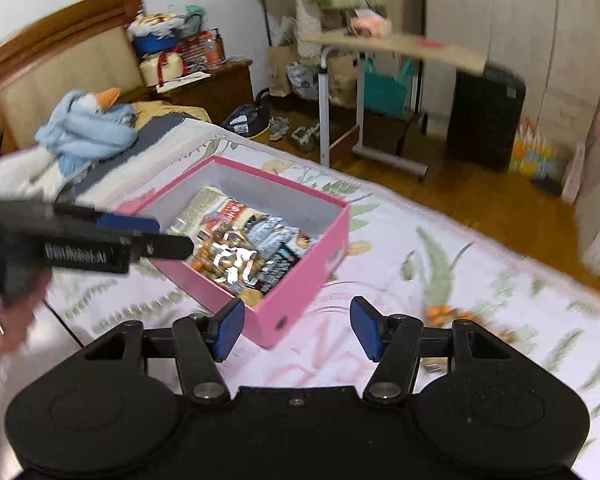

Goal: Organize snacks
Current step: 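Grasp the clear coated-nut bag with the left tool while the right tool grasps it too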

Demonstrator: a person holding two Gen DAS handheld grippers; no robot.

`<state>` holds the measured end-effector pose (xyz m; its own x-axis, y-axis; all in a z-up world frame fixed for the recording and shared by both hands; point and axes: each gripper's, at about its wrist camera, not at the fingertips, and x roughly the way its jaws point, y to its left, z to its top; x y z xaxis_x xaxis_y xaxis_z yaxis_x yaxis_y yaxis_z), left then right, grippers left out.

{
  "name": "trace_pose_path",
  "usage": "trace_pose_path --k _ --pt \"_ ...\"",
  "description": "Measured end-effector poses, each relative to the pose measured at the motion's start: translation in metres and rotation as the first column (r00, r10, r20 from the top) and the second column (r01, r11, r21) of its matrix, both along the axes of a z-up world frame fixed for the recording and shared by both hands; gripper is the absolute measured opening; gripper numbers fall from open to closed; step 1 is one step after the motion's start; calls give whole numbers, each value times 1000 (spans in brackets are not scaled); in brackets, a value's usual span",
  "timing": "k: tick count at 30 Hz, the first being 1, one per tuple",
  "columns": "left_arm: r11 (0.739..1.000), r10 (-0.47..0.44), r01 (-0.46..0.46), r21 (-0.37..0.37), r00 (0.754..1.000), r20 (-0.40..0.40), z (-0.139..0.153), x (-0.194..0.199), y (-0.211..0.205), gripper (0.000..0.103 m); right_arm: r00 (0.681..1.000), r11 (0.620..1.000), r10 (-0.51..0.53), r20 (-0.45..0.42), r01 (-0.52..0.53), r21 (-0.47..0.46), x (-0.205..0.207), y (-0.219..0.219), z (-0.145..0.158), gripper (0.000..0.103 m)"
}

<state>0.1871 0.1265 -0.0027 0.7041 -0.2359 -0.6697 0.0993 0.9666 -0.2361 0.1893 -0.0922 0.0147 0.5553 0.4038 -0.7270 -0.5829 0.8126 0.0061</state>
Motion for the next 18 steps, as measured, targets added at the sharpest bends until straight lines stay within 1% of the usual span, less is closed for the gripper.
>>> trace_pose_path --k 1,3,6,9,12,14,16,18 --pt "1000 -22 22 -3 1000 0 5 -2 -8 58 1000 1000 -3 29 3 -19 -5 -7 2 66" --pt "998 -67 67 -11 998 -5 12 -5 -24 58 999 999 -19 46 20 -28 -9 -22 3 66" --pt "990 -138 137 -19 990 -17 17 -4 -50 59 997 998 -70 28 70 2 -6 -48 2 67" --pt "984 -176 175 -24 984 -38 15 4 -76 60 992 992 -129 16 129 9 4 -72 -3 67" --pt "980 -199 198 -20 979 -46 8 16 -101 60 984 984 -179 -2 179 18 17 -91 -13 67" --pt "980 -200 198 -37 978 -64 0 29 -114 60 975 975 -221 -24 222 27 31 -103 -24 67" --pt "978 -205 200 -64 975 -86 -10 43 -126 58 958 958 -280 -56 283 42 49 -118 -36 67" --pt "980 -193 187 -62 976 -103 -24 59 -138 58 935 936 -340 -96 347 64 67 -132 -50 67"
